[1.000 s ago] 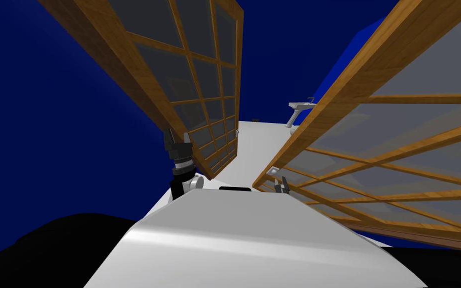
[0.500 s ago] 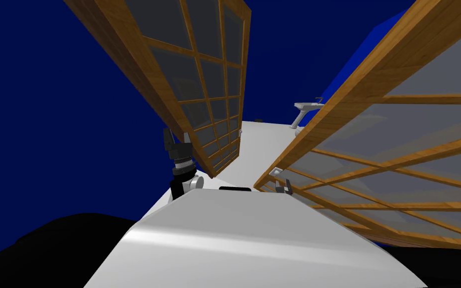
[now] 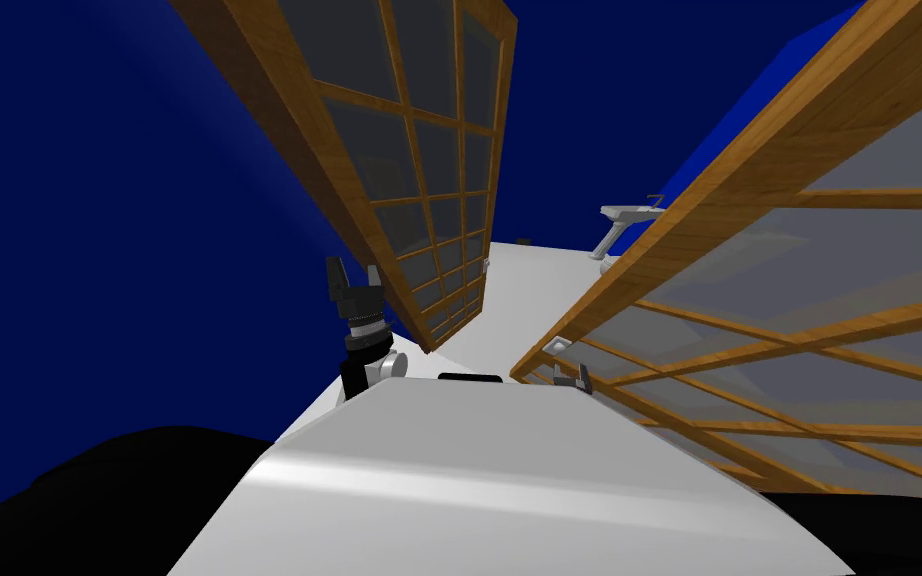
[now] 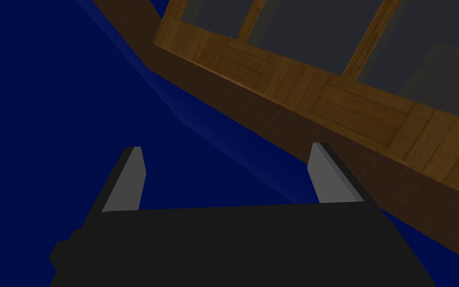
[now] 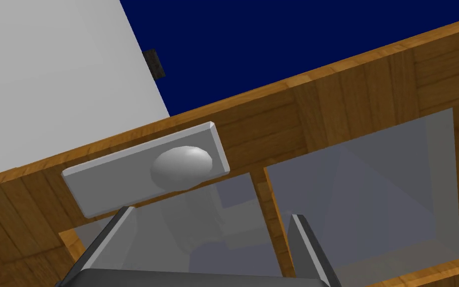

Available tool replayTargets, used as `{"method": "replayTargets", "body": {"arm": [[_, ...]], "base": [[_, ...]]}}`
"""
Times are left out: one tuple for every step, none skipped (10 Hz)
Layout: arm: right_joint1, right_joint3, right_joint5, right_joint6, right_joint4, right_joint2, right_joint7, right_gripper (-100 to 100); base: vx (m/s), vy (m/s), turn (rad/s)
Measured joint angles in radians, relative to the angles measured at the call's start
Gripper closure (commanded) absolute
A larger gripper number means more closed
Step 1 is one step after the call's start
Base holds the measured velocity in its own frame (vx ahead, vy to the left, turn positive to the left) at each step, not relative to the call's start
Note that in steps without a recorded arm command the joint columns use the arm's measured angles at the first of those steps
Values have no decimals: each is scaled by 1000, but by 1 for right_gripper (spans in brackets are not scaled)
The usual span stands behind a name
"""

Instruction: Push the door open

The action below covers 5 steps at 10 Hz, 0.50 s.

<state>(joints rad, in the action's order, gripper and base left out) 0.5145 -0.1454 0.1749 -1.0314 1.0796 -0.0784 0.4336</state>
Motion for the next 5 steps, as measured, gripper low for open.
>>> {"method": "replayTargets", "body": {"arm": [[6, 2, 9, 0, 5, 1, 24, -100], [18, 5, 23, 5, 20, 2, 50, -100], [21, 6, 31, 5, 20, 2, 69, -100], [24, 9, 44, 0, 14, 4, 94, -100], [24, 9, 52, -4, 10, 3, 113, -100]], "base": [[-25, 21, 96], [-19, 12, 42], [-20, 17, 92], [-15, 11, 51], [-16, 16, 91]]}}
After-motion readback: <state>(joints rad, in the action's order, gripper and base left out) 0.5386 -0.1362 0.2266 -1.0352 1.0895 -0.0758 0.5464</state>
